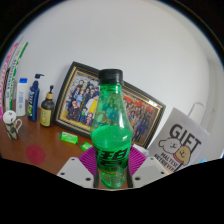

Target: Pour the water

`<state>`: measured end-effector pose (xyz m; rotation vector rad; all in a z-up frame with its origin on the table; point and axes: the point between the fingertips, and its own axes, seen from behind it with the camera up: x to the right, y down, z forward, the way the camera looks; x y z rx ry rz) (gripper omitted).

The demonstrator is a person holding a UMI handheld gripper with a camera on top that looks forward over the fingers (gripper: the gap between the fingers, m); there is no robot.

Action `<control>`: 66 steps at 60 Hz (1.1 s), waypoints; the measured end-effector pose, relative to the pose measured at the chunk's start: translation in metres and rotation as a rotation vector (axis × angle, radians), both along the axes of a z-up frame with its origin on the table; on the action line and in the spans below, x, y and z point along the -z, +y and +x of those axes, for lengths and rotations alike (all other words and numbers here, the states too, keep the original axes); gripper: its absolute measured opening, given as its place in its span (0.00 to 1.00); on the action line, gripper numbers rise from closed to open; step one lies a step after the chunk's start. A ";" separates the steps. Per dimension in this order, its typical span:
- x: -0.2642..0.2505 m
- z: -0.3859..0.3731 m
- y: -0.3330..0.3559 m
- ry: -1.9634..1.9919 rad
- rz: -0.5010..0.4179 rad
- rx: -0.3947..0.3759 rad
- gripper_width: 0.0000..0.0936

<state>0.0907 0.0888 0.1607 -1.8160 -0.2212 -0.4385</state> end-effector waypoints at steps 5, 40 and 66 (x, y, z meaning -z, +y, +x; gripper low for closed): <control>-0.027 -0.032 0.009 -0.172 0.009 -0.031 0.40; -0.024 -0.270 0.067 -1.545 -0.012 -0.342 0.40; -0.050 -0.269 0.068 -1.327 -0.012 -0.367 0.40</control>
